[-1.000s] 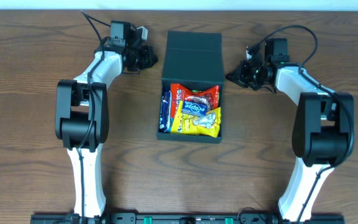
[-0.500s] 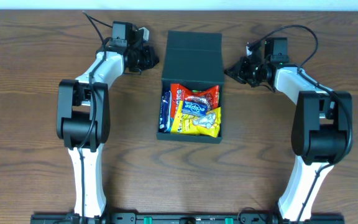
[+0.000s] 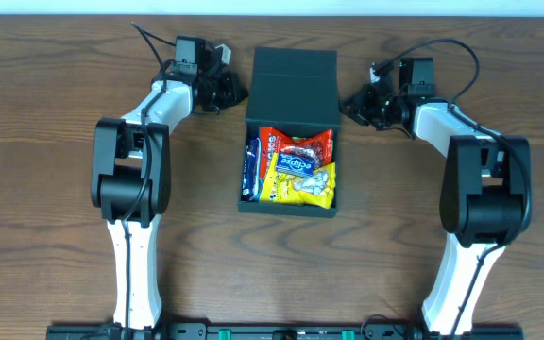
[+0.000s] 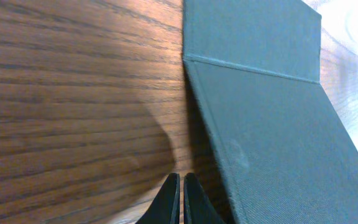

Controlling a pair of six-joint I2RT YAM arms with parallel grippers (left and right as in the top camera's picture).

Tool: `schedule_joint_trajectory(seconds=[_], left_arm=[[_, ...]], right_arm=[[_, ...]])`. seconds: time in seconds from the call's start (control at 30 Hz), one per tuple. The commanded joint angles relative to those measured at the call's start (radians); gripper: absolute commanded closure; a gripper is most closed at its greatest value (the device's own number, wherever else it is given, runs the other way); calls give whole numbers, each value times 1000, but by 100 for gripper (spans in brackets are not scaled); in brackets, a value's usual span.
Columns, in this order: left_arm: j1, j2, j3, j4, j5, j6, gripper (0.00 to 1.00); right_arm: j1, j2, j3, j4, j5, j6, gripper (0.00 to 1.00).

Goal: Pack container
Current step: 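Grip the box lid with both grippers and lift it upright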

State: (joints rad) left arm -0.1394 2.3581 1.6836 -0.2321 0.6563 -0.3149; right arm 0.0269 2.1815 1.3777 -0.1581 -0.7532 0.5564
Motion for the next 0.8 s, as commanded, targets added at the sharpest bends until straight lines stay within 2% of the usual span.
schedule_joint_trajectory(seconds=[0.0,0.6,0.77], left_arm=[[-7,10,22,1,34,-3,95],[22,-1,83,-3,174,0,95],[43,-4,83,9,245,1,95]], right_arm=[[17,13,10,20,-68,15,99],[9,13,10,167,-306,-23,99],[4,13,10,169,-313,-23,99]])
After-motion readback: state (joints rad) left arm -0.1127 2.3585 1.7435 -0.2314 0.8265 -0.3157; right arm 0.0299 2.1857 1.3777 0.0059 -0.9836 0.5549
